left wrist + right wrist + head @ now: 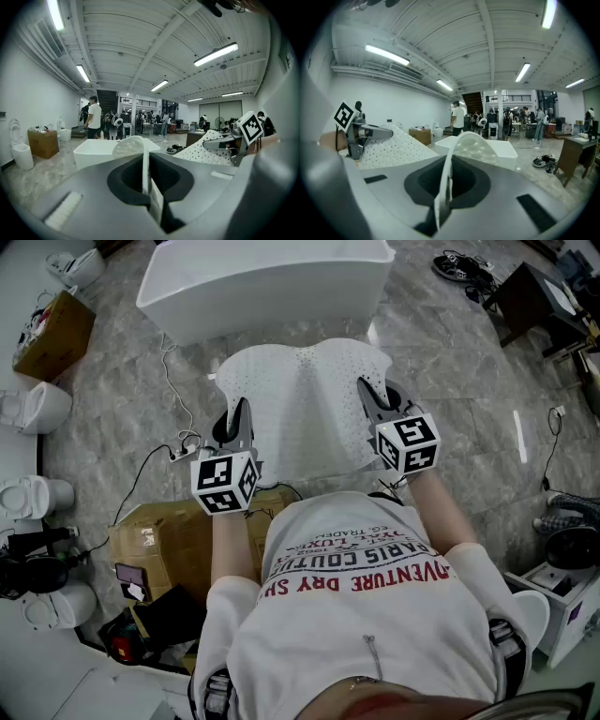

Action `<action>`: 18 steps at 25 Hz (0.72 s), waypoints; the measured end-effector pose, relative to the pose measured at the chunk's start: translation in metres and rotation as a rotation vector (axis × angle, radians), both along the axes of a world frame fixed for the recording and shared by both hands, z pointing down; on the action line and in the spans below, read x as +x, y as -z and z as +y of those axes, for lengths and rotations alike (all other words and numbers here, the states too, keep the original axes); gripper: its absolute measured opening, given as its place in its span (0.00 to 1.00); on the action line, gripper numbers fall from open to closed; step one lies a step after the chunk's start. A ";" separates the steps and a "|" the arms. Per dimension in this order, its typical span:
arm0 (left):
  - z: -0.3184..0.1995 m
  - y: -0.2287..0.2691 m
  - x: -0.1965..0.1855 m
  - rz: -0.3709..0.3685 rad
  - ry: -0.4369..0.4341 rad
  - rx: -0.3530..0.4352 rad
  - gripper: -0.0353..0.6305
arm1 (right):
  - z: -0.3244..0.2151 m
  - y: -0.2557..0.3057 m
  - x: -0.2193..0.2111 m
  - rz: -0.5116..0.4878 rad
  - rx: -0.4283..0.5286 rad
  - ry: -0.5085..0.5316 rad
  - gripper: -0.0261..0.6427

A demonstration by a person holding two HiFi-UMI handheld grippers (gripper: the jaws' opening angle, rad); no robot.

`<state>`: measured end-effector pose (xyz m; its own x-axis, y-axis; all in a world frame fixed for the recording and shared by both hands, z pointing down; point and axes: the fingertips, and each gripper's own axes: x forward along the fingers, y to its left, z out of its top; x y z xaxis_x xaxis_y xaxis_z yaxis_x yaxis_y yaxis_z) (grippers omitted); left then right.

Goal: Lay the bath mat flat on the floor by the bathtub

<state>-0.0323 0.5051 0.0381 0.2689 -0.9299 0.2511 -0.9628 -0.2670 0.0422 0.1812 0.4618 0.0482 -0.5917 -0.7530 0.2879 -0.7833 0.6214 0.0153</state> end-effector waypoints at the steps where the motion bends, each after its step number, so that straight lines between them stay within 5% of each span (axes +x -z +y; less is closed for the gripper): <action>1: 0.000 0.000 0.000 0.002 -0.001 0.001 0.08 | 0.000 -0.001 -0.001 0.000 -0.001 0.001 0.06; 18: -0.003 -0.014 -0.016 0.070 0.042 -0.027 0.08 | -0.009 -0.021 -0.004 -0.038 -0.107 -0.006 0.06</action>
